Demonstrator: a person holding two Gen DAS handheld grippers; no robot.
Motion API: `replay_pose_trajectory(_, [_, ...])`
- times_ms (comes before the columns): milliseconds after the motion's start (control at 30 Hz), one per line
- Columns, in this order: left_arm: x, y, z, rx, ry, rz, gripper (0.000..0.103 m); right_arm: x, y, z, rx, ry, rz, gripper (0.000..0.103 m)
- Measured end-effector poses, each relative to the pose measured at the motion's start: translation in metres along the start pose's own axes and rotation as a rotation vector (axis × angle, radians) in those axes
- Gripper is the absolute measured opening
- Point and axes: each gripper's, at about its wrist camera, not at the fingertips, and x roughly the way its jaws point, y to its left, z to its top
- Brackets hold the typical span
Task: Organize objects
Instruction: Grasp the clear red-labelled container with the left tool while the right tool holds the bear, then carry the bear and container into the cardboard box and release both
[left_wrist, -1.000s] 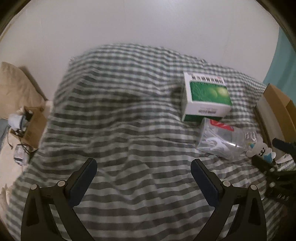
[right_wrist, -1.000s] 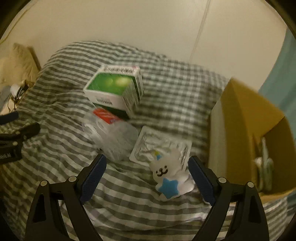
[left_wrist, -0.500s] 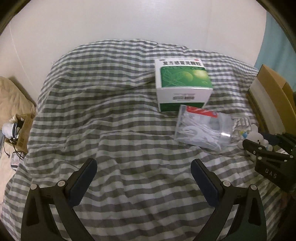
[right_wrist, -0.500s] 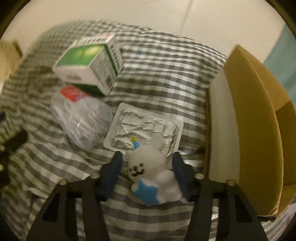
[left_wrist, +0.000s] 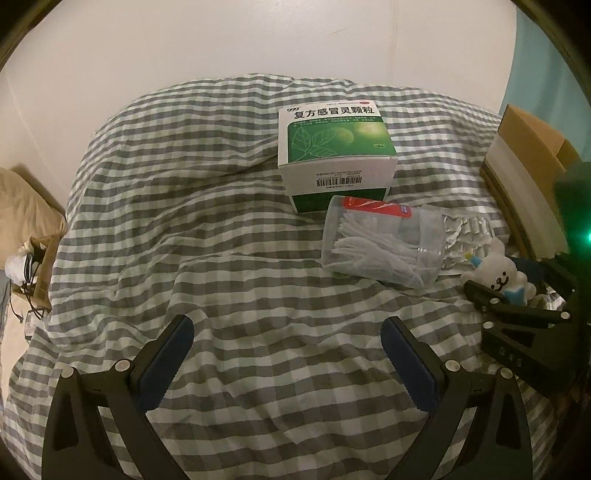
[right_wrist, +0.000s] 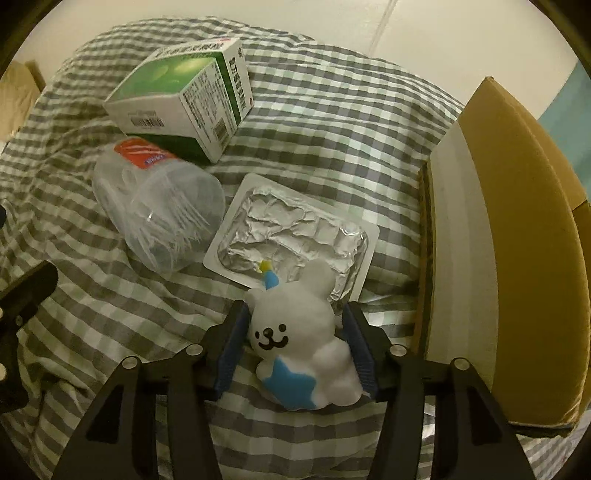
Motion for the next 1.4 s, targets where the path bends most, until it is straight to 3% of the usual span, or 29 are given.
replay_pose_trajectory(33, [0.0, -0.001, 0.001, 0.001, -0.004, 0.001, 0.103, -0.003, -0.001, -0.001, 0.005, -0.007, 0.001, 0.049])
replay_pose_trajectory(233, [0.008, -0.016, 0.009, 0.039, -0.016, -0.029, 0.103, -0.049, -0.021, -0.007, 0.102, -0.161, 0.115, 0.048])
replay_pose_trajectory(400, [0.013, -0.038, 0.021, 0.092, -0.04, -0.121, 0.103, -0.077, -0.036, -0.002, 0.141, -0.245, 0.176, 0.048])
replay_pose_trajectory(600, [0.027, -0.054, 0.037, 0.145, -0.079, -0.129, 0.103, -0.074, -0.027, 0.004, 0.145, -0.248, 0.192, 0.048])
replay_pose_trajectory(900, [0.069, -0.041, 0.051, 0.074, -0.001, -0.238, 0.103, -0.071, -0.027, 0.006, 0.127, -0.243, 0.186, 0.048])
replay_pose_trajectory(933, [0.069, -0.04, 0.051, 0.068, 0.0, -0.259, 0.093, -0.071, -0.027, 0.006, 0.126, -0.244, 0.187, 0.048])
replay_pose_trajectory(1000, [0.064, -0.039, 0.051, 0.062, -0.002, -0.281, 0.092, -0.072, -0.027, 0.006, 0.132, -0.246, 0.19, 0.048])
replay_pose_trajectory(1133, [0.034, -0.035, 0.043, 0.089, -0.027, -0.24, 0.092, -0.085, -0.032, 0.006, 0.151, -0.268, 0.228, 0.048])
replay_pose_trajectory(1300, [-0.021, -0.032, 0.04, 0.062, -0.066, -0.191, 0.092, -0.131, -0.036, -0.001, 0.14, -0.339, 0.227, 0.048])
replay_pose_trajectory(1400, [-0.068, -0.038, 0.044, 0.089, -0.15, -0.192, 0.092, -0.166, -0.043, -0.006, 0.142, -0.39, 0.223, 0.048])
